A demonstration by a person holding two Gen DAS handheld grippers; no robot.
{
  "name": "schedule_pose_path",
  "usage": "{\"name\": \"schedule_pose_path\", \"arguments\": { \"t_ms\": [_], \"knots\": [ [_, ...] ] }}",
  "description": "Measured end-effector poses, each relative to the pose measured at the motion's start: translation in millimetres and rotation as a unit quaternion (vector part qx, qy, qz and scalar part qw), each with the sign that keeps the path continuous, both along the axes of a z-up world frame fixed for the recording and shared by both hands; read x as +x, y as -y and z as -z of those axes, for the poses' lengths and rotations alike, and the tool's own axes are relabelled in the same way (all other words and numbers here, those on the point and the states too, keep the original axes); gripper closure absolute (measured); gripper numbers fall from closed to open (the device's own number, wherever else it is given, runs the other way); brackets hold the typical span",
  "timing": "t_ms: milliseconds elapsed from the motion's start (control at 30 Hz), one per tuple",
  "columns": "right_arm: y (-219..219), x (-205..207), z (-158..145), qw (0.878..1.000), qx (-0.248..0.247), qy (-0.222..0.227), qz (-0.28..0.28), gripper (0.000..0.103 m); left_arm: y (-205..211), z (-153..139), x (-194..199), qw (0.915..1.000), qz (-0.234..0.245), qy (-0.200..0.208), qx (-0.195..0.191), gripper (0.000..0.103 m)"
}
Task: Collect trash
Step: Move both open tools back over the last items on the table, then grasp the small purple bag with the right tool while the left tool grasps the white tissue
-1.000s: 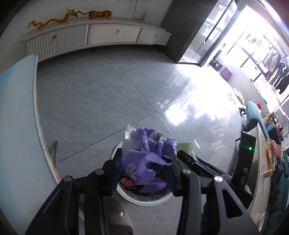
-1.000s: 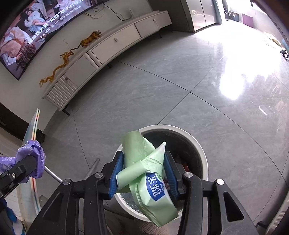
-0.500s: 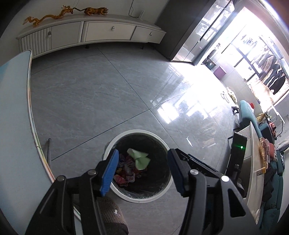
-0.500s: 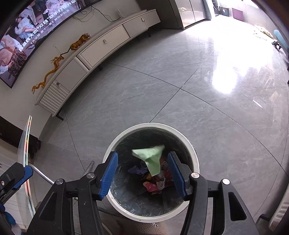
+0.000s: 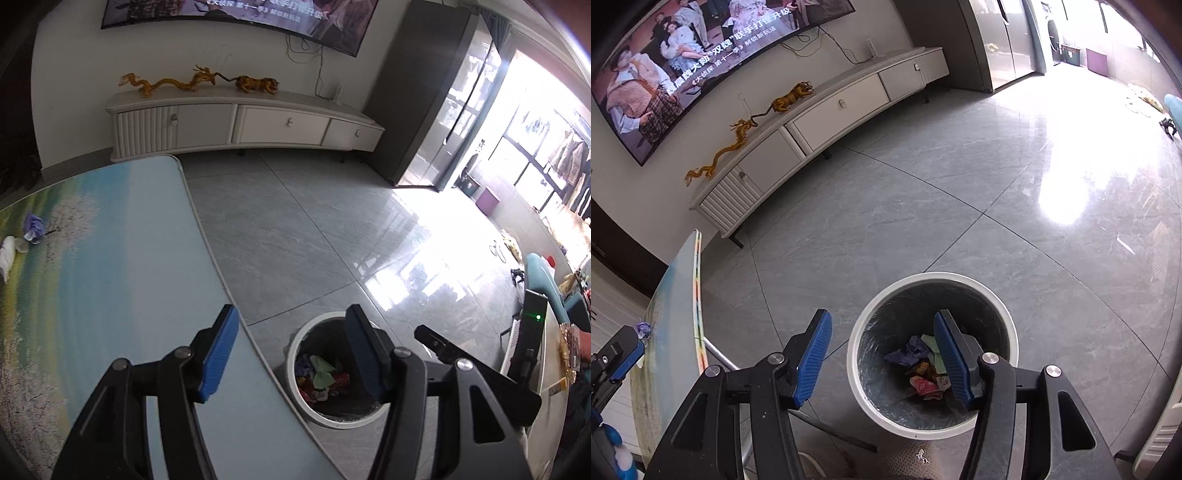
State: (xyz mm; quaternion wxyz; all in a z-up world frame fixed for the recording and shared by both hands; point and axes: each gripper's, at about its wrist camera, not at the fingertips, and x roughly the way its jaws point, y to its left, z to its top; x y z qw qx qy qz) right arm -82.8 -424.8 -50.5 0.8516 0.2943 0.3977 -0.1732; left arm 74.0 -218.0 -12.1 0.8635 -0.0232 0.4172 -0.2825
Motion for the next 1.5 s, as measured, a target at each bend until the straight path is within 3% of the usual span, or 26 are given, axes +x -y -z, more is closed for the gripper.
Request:
{"name": "schedule_pose_path", "arguments": {
  "t_ms": [167, 367, 700, 933, 1167, 1500],
  "knots": [
    [-36.6, 14.8, -30.7, 0.999, -0.021, 0.016, -0.039, 0.047, -52.3, -20.7, 5.8, 0.9977, -0.059, 0.032, 0.004, 0.043],
    [-85.5, 40.4, -66.4, 0.994, -0.041, 0.039, -0.090, 0.046, -119.2, -42.1, 21.5, 0.9893, -0.133, 0.058, 0.013, 0.043],
    [-171.0, 101.6, -126.4, 0.977, -0.053, 0.087, -0.189, 0.046, -216.8, -60.4, 63.6, 0.9716, -0.228, 0.059, 0.018, 0.043],
    [-229.2, 157.2, -157.6, 0.957, -0.051, 0.116, -0.259, 0.046, -270.3, -54.5, 98.3, 0.9619, -0.270, 0.035, 0.018, 0.043],
    [-282.6, 221.6, -137.0, 0.936, -0.043, 0.102, -0.333, 0.046, -320.9, -16.2, 129.2, 0.9449, -0.327, -0.018, 0.009, 0.044],
    [-352.1, 292.5, -58.6, 0.910, -0.001, 0.053, -0.411, 0.050, -302.0, 40.1, 164.8, 0.9514, -0.301, -0.051, 0.041, 0.046]
  ]
}}
